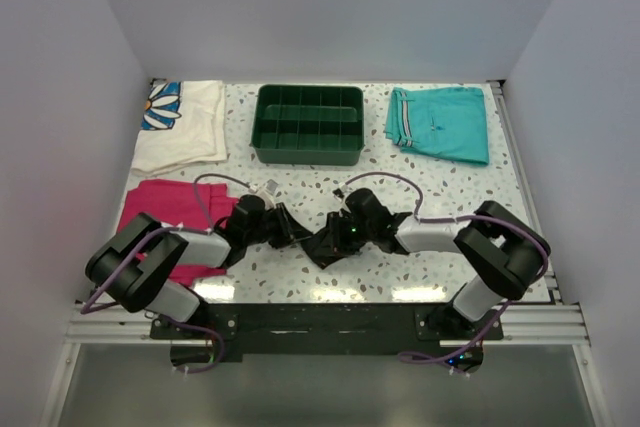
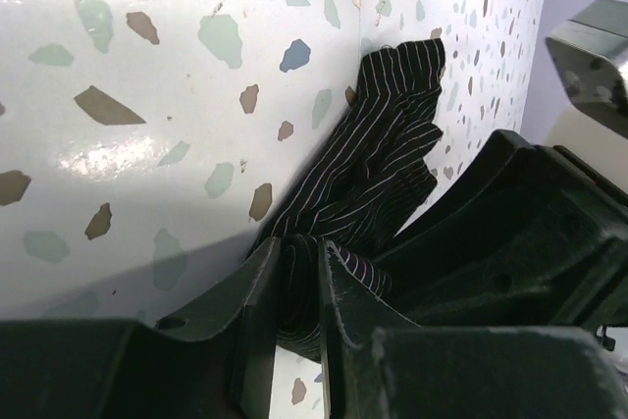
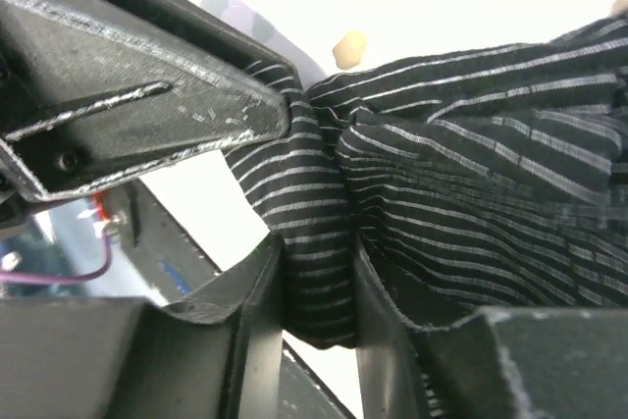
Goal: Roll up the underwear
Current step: Roll the underwear to the center of the board.
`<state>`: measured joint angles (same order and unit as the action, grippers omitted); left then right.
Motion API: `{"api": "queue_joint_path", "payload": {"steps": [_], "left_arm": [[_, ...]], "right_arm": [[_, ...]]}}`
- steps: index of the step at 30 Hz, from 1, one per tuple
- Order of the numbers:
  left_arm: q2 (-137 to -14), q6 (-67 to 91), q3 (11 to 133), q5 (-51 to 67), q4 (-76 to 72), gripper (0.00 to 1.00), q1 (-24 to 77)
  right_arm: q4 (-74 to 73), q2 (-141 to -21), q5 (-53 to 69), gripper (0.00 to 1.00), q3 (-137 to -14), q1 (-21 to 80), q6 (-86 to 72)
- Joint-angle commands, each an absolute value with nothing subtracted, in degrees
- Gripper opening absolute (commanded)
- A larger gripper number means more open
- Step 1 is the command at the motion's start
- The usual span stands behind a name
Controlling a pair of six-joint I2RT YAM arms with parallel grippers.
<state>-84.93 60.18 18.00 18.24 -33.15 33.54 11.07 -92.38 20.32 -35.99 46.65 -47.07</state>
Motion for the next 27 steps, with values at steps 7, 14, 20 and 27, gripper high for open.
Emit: {"api": "queue_joint_path", "payload": {"steps": [7, 14, 20, 27], "left_arm": [[-88.5, 50.1, 22.2, 14.3, -18.7, 0.03, 34.1], [-90.1, 48.3, 23.7, 17.2, -19.9, 0.04, 34.5], [-89.3, 47.7, 24.3, 18.2, -20.7, 0.06, 34.6], [-89.6, 47.1, 25.1, 19.0, -20.7, 0.07, 34.6]], "right_arm": [[-20.5, -80.7, -9.5, 0.57, -47.9, 57.1, -31.7], [-21.5, -78.7, -13.3, 0.59, -52.1, 60.4, -23.5], [-22.8, -79.7, -14.4, 0.59, -53.8, 60.4, -21.6], [-23.8, -77.5, -6.8, 0.52, -53.0, 60.4, -22.5]]}}
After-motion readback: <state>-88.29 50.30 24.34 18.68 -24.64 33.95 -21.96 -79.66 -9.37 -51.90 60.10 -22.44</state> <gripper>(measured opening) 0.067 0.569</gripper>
